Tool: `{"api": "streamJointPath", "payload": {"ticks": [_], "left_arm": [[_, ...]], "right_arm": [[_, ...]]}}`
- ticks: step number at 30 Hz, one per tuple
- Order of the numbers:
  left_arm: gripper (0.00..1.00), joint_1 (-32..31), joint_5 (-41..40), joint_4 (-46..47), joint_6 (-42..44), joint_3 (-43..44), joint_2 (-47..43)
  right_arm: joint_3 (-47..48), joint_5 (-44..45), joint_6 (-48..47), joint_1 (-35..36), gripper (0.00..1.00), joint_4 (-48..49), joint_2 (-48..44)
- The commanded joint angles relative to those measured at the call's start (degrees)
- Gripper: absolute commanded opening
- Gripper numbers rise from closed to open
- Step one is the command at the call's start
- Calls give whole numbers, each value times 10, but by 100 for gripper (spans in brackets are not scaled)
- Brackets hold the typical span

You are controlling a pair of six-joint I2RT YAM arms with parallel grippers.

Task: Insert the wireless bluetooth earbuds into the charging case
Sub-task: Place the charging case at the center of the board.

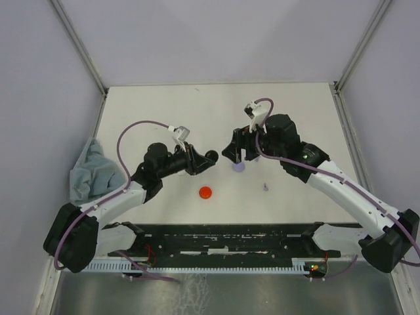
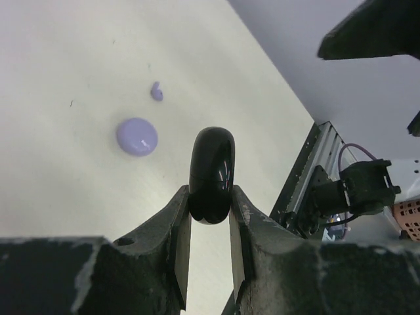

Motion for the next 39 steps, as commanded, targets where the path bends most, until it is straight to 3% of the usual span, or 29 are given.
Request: {"api": "streamJointPath", "payload": {"ticks": [1, 13, 19, 23, 30, 35, 37, 39], "left_arm": [[4, 9, -65, -100, -38, 42, 33], [15, 55, -69, -270, -52, 189, 287], [29, 71, -81, -322, -44, 241, 352], [45, 78, -103, -353, -35, 249, 357], [61, 82, -146, -403, -19, 233, 335], [84, 82, -176, -435, -1, 229, 291], [99, 82, -196, -452, 9, 231, 268], [100, 82, -207, -462, 18, 232, 244]], "right_arm": [[-23, 132, -10, -4, 79, -34, -25], [-65, 210, -16, -3, 79, -88, -29], [-68, 226, -27, -4, 80, -103, -17], [-68, 228, -38, -4, 79, -109, -1], [-23, 184, -86, -3, 81, -124, 72], [37, 169, -154, -4, 81, -169, 143], [68, 162, -180, -4, 81, -192, 172], [93, 161, -202, -4, 81, -213, 200]]}}
